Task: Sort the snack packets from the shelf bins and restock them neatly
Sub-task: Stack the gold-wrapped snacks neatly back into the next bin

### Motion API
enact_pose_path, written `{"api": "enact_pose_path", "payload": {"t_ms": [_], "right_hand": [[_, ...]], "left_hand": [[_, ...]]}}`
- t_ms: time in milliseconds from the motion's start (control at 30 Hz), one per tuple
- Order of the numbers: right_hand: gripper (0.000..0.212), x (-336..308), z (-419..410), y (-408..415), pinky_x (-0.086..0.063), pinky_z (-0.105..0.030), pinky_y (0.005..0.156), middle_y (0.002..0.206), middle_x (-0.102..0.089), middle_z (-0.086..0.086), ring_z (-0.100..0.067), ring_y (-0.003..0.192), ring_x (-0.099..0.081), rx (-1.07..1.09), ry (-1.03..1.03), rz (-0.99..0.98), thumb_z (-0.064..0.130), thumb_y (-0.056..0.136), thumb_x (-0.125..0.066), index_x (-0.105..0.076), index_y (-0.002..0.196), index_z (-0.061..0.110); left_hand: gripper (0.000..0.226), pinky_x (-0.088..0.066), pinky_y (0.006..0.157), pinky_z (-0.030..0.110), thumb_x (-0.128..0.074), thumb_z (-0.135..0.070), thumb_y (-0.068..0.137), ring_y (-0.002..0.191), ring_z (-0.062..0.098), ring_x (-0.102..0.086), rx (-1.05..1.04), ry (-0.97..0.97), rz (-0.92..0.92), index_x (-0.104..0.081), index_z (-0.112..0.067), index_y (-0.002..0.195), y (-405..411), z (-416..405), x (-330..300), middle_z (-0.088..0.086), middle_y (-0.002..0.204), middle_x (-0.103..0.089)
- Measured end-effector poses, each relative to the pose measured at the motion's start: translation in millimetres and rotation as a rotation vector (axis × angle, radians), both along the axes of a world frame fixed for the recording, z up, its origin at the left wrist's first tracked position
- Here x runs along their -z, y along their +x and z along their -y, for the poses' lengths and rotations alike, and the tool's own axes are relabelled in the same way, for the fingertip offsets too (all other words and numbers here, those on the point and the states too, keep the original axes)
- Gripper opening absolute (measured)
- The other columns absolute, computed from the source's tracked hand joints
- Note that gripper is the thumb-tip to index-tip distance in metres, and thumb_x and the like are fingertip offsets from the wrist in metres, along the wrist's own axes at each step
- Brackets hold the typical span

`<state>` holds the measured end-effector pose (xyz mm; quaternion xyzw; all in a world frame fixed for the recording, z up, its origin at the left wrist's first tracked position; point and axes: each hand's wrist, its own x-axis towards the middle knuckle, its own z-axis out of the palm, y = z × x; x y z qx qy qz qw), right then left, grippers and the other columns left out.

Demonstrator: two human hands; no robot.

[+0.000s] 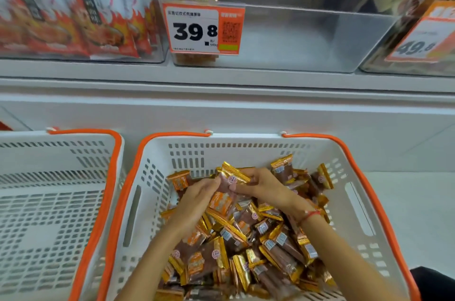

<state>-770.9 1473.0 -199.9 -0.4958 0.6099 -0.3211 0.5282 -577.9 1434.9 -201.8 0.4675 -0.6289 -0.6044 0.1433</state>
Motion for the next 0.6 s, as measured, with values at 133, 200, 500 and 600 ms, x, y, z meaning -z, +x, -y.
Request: {"api": "enact_pose_path", "payload": {"t_ms": [133,200,500,600], "right_hand": [[0.028,-12.3,-3.6,31.9,-0.051,-0.015,0.068,0.078,-0.073,0.002,-0.007,0.074,-0.069,0.153,-0.029,0.129,0.02,0.091,-0.065,-0.065,0.115,0.007],[0.027,-5.2,-4.8,50.3,-0.05,-0.015,0.064,0.083,-0.072,0.004,-0.006,0.071,-0.066,0.238,0.014,0.125,0.027,0.093,-0.061,-0.063,0.115,0.013],[0.036,83.6,-9.6,110.6,-0.046,-0.033,0.085,0.109,-0.057,-0.006,-0.023,0.103,-0.053,-0.26,0.112,-0.844,0.045,0.08,-0.07,-0.058,0.098,0.015],[0.033,78.7,-14.8,105.7,-0.051,-0.027,0.077,0.1,-0.065,-0.002,-0.017,0.092,-0.061,-0.118,0.191,-0.59,0.033,0.079,-0.077,-0.057,0.101,0.018]], "left_hand": [[0.025,-0.047,0.091,0.015,-0.063,-0.02,0.093,0.106,-0.005,-0.059,0.008,-0.079,-0.008,-0.062,-0.026,0.117,25.9,12.5,-13.4,-0.016,0.113,-0.065],[0.022,-0.045,0.074,0.006,-0.061,-0.014,0.094,0.103,-0.001,-0.061,-0.19,-0.093,-0.074,-0.06,-0.024,0.113,42.7,11.9,-22.4,-0.017,0.105,-0.064],[0.038,-0.033,0.092,0.027,-0.053,-0.026,0.099,0.126,0.007,-0.038,-0.501,0.047,-0.209,-0.04,-0.028,0.135,71.1,6.0,-17.7,-0.017,0.124,-0.044],[0.037,-0.032,0.091,0.026,-0.052,-0.025,0.1,0.126,0.011,-0.043,-0.485,0.047,-0.182,-0.041,-0.03,0.135,68.0,6.8,-15.3,-0.014,0.119,-0.044]]}}
